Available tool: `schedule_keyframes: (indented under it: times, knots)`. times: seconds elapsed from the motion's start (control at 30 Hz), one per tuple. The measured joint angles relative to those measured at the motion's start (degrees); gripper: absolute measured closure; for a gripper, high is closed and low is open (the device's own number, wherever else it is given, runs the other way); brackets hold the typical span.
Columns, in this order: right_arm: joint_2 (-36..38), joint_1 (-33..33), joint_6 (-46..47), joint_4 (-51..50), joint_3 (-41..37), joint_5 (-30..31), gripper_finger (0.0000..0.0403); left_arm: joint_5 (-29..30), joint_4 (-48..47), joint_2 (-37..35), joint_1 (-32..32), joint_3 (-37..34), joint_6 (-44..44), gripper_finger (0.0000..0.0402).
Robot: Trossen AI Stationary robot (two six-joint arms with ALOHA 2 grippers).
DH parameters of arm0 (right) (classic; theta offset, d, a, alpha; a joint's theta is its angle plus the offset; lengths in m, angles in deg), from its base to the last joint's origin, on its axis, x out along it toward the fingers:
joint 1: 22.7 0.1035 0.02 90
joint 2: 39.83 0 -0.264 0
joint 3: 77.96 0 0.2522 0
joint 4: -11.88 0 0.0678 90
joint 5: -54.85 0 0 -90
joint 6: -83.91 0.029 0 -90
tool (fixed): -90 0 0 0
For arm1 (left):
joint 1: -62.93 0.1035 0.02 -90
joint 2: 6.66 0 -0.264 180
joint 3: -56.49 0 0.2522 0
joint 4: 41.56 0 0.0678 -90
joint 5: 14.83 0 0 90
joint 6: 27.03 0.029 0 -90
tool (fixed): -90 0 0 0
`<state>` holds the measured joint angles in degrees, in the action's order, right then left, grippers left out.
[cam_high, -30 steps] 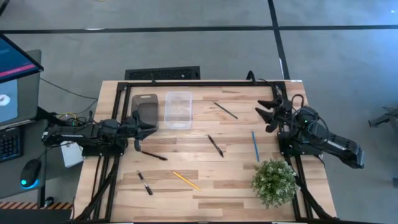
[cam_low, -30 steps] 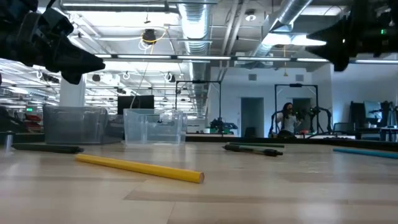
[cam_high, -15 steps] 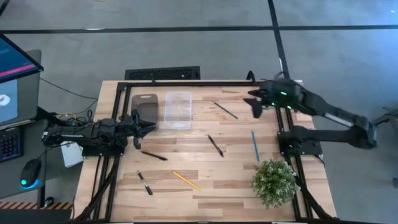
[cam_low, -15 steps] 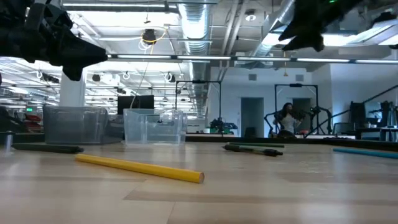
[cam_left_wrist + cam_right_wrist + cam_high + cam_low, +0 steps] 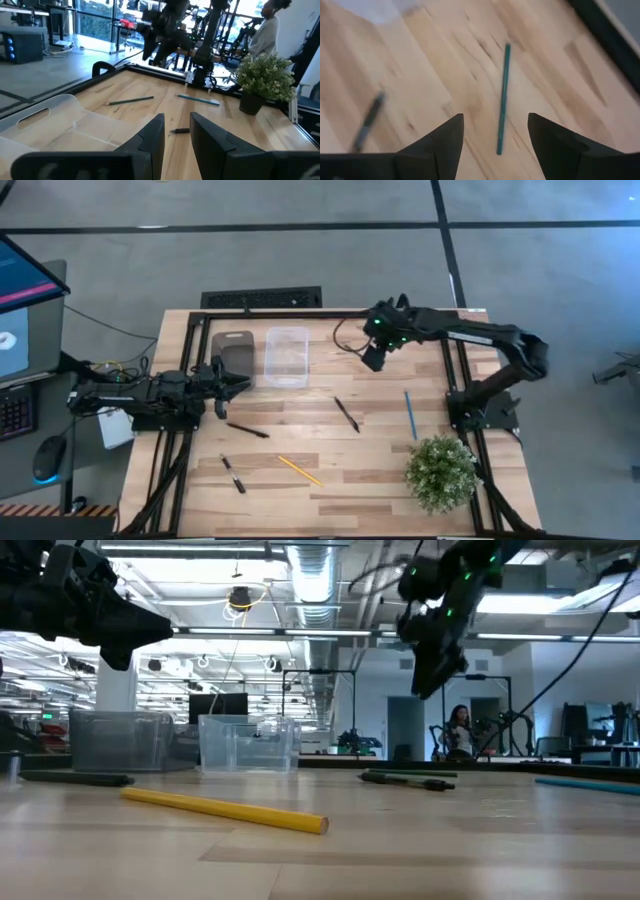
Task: Sort pens & pencils
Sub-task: Put the green pencil into the transparent bin
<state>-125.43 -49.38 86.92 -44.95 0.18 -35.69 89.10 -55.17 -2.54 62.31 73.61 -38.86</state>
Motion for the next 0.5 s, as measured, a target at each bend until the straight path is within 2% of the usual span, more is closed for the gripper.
schedule_keyframes:
  times: [0.23, 0.5]
  knots:
    - [-7.64, -0.82, 1.46, 0.31, 1.38, -1.16, 0.0158, -0.02, -3.75, 0.00, 0.00, 0.07, -3.01, 0.0319]
    - [-12.41, -2.05, 6.89, 2.00, 1.60, -1.22, 0.0158, -0.09, -5.85, 0.02, 0.00, 0.24, -5.34, 0.0319]
